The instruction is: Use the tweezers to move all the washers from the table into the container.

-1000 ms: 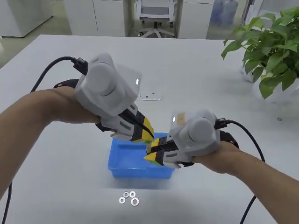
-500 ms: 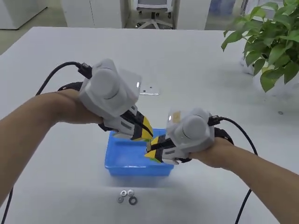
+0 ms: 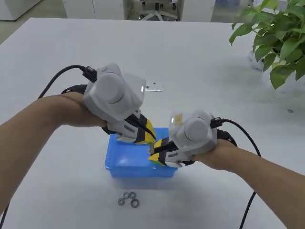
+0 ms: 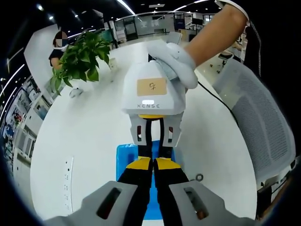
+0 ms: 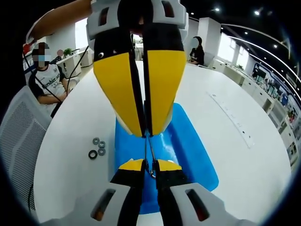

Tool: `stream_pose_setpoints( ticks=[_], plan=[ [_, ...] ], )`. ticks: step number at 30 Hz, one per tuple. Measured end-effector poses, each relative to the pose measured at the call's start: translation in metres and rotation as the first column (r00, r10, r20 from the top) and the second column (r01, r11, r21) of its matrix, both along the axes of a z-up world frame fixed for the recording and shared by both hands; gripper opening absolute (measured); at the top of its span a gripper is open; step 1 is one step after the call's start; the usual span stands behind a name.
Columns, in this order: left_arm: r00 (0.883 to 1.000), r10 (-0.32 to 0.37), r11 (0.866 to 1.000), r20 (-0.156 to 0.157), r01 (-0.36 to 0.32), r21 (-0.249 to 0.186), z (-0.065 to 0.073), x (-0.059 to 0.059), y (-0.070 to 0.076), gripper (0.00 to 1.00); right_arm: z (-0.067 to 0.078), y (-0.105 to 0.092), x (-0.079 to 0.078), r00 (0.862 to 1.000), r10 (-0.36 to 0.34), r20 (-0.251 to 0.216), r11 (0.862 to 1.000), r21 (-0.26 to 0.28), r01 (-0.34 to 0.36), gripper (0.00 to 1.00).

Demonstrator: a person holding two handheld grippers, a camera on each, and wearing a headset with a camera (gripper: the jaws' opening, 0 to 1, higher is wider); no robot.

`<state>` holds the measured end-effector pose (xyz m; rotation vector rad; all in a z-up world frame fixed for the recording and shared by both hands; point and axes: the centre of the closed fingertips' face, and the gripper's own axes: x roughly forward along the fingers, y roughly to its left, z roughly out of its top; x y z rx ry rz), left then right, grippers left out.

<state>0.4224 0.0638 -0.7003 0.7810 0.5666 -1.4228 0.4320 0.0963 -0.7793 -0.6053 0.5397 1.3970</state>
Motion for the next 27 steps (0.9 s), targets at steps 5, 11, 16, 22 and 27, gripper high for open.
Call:
stream_pose_setpoints(
  ticks=[5, 11, 16, 22, 27],
  plan=[
    [1.000, -0.001, 1.000, 0.000, 0.001, 0.003, -0.002, 0.000, 0.000, 0.05, -0.003, -0.001, 0.000, 1.000, 0.003, 0.003, 1.000, -0.009, -0.003, 0.10],
    [1.000, 0.001, 1.000, 0.005, -0.001, 0.007, -0.003, 0.000, 0.002, 0.05, -0.004, -0.001, 0.001, 1.000, 0.008, 0.008, 1.000, -0.014, -0.007, 0.10],
    [1.000, 0.002, 1.000, 0.012, -0.002, 0.007, 0.001, 0.000, 0.003, 0.05, 0.000, -0.001, 0.000, 1.000, 0.006, 0.014, 1.000, -0.011, -0.006, 0.11],
    [1.000, 0.002, 1.000, 0.026, -0.002, 0.003, 0.009, -0.002, 0.002, 0.05, 0.008, -0.002, 0.001, 1.000, -0.001, 0.029, 1.000, -0.002, 0.002, 0.11],
    [0.999, 0.006, 1.000, 0.036, -0.006, 0.002, 0.018, -0.003, 0.004, 0.05, 0.017, -0.001, 0.000, 0.999, -0.011, 0.041, 1.000, 0.012, 0.010, 0.11]
  ],
)
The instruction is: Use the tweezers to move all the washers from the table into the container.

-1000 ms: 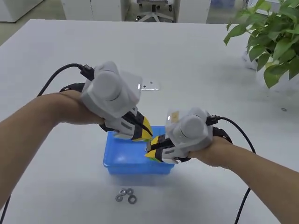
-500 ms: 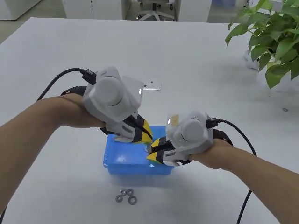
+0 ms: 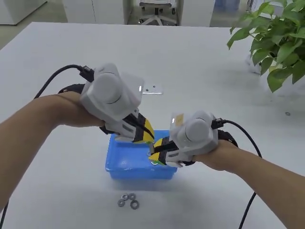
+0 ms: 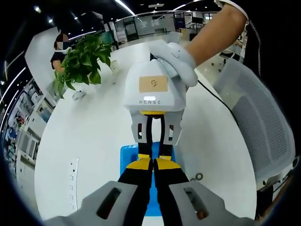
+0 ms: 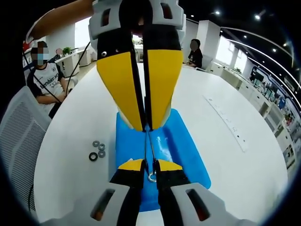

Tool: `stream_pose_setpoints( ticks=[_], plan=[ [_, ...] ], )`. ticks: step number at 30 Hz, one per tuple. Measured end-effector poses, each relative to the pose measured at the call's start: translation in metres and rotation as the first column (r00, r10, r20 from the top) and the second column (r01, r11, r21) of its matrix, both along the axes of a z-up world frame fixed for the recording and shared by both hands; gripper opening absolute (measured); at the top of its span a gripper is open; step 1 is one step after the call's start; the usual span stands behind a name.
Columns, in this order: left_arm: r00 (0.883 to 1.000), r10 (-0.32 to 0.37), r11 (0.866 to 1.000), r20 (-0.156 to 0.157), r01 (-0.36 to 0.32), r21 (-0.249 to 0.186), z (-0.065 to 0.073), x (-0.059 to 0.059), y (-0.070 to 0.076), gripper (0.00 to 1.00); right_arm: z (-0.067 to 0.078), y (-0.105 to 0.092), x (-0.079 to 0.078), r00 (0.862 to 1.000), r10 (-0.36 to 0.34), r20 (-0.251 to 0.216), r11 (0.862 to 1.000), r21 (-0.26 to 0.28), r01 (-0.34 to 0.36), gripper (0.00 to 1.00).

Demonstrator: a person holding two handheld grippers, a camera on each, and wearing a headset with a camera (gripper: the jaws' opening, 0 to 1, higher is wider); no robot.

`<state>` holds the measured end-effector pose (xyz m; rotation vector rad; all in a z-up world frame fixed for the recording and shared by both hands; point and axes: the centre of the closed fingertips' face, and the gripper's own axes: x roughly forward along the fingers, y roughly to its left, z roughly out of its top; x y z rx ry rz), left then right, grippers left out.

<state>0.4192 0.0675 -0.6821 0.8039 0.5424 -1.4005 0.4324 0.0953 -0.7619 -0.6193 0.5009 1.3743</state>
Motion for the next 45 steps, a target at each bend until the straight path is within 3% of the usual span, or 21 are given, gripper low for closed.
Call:
stream_pose_setpoints(
  ticks=[9, 21, 33, 45],
  plan=[
    [1.000, 0.008, 1.000, 0.005, -0.008, -0.004, 0.017, -0.007, 0.005, 0.05, 0.017, 0.004, -0.007, 1.000, -0.001, 0.020, 1.000, 0.019, 0.001, 0.11],
    [1.000, 0.015, 1.000, 0.006, -0.015, -0.003, 0.032, -0.025, 0.012, 0.05, 0.034, 0.011, -0.024, 0.999, 0.005, 0.038, 0.999, 0.045, -0.007, 0.11],
    [1.000, 0.017, 1.000, 0.000, -0.017, 0.005, 0.031, -0.048, 0.017, 0.05, 0.034, 0.018, -0.047, 1.000, 0.010, 0.029, 0.998, 0.066, -0.012, 0.11],
    [0.999, 0.033, 0.999, -0.028, -0.033, -0.001, 0.018, -0.069, 0.022, 0.05, 0.020, 0.023, -0.071, 0.999, 0.041, 0.017, 0.998, 0.050, -0.041, 0.11]
  ],
)
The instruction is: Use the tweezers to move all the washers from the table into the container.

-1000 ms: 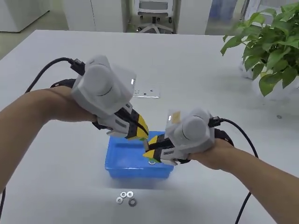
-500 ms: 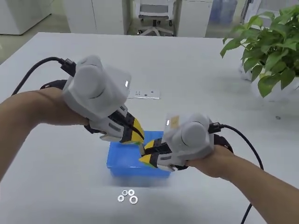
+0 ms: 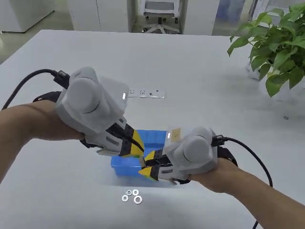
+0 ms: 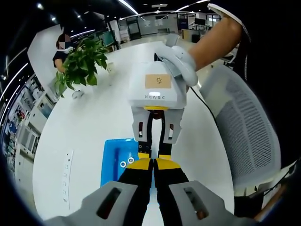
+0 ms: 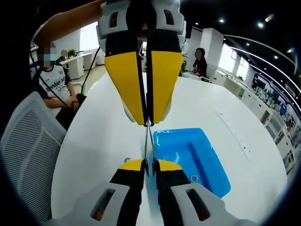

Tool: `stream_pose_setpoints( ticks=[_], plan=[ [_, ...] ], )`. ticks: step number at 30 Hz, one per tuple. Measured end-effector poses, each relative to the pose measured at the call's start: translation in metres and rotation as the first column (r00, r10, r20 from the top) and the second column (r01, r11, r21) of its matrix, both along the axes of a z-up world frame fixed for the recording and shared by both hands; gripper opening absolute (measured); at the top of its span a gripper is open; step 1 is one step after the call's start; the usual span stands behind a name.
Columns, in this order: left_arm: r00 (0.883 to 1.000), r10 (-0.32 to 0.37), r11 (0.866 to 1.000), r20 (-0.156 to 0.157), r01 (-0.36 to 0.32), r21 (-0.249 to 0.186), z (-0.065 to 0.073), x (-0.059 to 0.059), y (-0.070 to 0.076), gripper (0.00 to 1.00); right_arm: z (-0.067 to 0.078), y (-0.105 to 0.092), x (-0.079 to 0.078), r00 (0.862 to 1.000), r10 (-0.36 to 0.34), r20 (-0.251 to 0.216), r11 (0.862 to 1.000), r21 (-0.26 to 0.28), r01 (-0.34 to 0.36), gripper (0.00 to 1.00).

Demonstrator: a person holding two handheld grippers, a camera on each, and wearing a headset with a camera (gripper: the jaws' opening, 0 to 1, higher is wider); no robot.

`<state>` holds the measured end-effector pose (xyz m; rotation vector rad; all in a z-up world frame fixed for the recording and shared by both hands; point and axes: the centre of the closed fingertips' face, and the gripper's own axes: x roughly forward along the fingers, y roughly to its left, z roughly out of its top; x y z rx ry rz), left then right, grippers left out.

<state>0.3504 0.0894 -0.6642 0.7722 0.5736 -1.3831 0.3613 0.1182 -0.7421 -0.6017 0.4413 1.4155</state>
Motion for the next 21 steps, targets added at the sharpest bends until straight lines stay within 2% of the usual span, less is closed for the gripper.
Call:
stream_pose_setpoints(
  ticks=[10, 21],
  plan=[
    [1.000, 0.010, 1.000, -0.016, -0.010, 0.009, -0.013, -0.018, 0.004, 0.05, -0.014, 0.005, -0.019, 0.999, 0.026, -0.021, 1.000, -0.013, -0.026, 0.11],
    [0.999, 0.027, 0.999, -0.032, -0.026, 0.035, -0.026, -0.027, 0.012, 0.05, -0.026, 0.013, -0.033, 0.998, 0.051, -0.046, 0.998, -0.020, -0.052, 0.11]
  ],
)
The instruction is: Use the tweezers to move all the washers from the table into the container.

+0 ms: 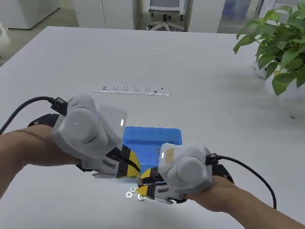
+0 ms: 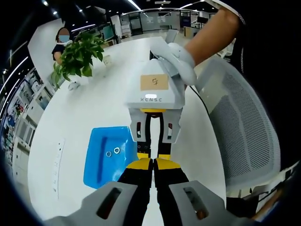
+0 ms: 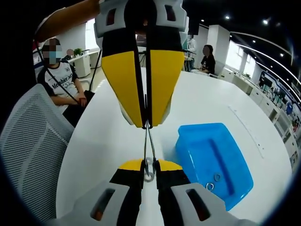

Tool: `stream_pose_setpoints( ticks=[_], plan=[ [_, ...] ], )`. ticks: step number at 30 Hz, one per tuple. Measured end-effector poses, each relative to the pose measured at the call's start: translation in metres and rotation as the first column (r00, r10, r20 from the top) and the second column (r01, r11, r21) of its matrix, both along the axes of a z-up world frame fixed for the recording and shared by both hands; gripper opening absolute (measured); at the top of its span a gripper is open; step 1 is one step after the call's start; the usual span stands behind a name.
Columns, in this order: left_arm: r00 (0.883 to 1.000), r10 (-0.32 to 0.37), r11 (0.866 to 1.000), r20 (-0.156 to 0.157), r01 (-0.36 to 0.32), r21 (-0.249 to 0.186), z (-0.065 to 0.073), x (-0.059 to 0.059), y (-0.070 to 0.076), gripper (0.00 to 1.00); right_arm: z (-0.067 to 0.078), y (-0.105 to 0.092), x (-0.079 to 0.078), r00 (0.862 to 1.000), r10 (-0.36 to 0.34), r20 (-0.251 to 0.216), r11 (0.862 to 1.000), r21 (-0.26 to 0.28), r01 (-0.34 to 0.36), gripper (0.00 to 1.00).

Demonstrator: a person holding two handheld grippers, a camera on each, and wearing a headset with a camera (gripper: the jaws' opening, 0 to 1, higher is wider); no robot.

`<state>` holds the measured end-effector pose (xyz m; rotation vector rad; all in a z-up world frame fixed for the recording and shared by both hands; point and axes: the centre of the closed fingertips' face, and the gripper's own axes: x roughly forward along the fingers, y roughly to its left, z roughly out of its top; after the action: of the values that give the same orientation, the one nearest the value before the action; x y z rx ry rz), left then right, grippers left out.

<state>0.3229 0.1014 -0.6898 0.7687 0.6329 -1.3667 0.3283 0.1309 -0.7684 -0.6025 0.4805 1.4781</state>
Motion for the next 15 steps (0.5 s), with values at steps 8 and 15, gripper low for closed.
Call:
stream_pose_setpoints(
  ticks=[8, 15],
  plan=[
    [1.000, 0.006, 1.000, -0.012, -0.006, 0.011, -0.009, -0.004, 0.003, 0.05, -0.008, 0.002, -0.005, 1.000, 0.007, -0.015, 1.000, -0.007, -0.007, 0.12],
    [1.000, 0.007, 1.000, -0.016, -0.007, 0.021, -0.017, -0.005, 0.002, 0.05, -0.016, 0.002, -0.007, 0.999, -0.002, -0.038, 1.000, -0.013, 0.002, 0.12]
  ],
)
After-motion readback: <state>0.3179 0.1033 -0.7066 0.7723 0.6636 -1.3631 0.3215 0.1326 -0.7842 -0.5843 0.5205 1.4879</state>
